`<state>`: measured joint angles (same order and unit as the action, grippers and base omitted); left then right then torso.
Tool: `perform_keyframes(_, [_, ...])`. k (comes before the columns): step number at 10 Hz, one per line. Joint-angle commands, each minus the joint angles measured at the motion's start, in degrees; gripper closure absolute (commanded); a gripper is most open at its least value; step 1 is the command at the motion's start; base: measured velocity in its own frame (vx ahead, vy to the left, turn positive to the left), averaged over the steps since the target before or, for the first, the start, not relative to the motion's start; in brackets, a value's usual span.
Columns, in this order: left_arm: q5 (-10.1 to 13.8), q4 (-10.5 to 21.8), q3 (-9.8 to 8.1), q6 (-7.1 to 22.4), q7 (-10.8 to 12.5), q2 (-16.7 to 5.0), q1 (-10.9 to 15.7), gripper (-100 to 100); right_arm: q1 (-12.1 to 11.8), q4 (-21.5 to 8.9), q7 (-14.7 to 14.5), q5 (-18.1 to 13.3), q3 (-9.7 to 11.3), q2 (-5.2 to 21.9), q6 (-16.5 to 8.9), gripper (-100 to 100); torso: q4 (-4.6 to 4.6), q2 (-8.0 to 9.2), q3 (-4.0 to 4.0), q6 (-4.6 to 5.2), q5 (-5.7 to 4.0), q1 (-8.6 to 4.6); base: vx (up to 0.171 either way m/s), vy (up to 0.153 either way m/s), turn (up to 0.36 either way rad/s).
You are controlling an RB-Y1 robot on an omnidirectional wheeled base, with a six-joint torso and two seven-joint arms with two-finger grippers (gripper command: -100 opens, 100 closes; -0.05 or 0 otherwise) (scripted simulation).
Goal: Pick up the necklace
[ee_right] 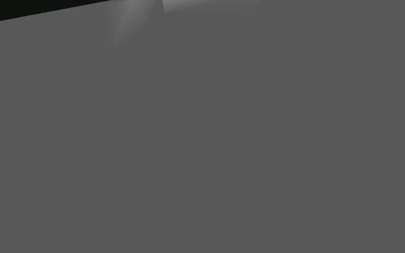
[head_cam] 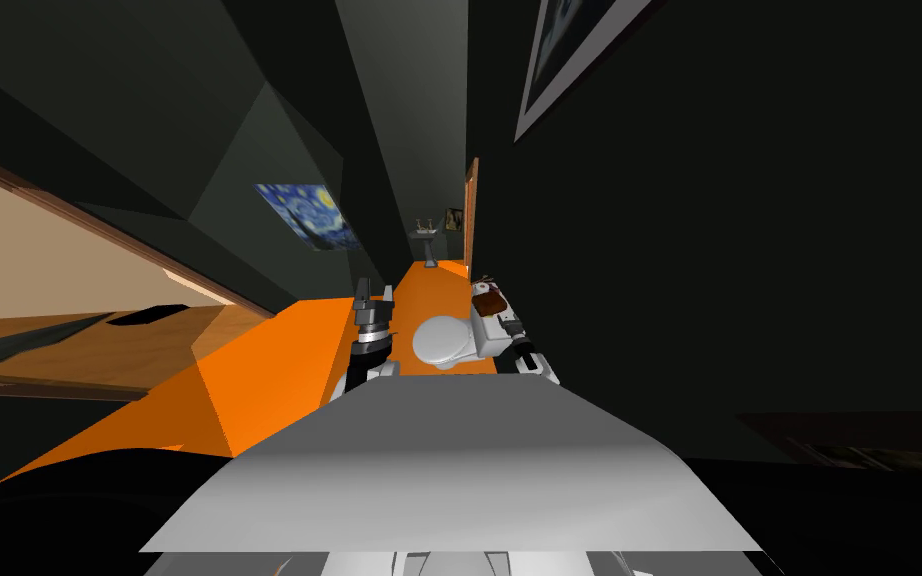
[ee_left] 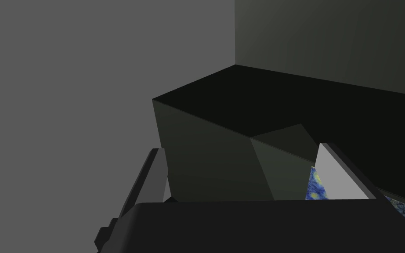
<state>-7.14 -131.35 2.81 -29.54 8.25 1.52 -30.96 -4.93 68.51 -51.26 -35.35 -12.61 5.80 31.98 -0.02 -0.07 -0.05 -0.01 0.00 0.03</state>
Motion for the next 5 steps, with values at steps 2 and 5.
perform_keyframes(2, [0.0, 0.0, 0.00, 0.0, 0.0, 0.0, 0.0, 0, 0.5, -1.1, -1.0, -0.7, -0.2, -0.2, 0.3, -100, -0.08, -0.02, -0.05, -0.02, -0.07, -0.01, -0.001, 0.003, -0.004])
perform_keyframes(5, [0.0, 0.0, 0.00, 0.0, 0.0, 0.0, 0.0, 0, 0.5, -1.2, -1.2, -0.7, -0.3, -0.2, 0.4, 100, -0.13, -0.09, -0.11, -0.03, -0.09, -0.05, 0.000, 0.000, 0.000])
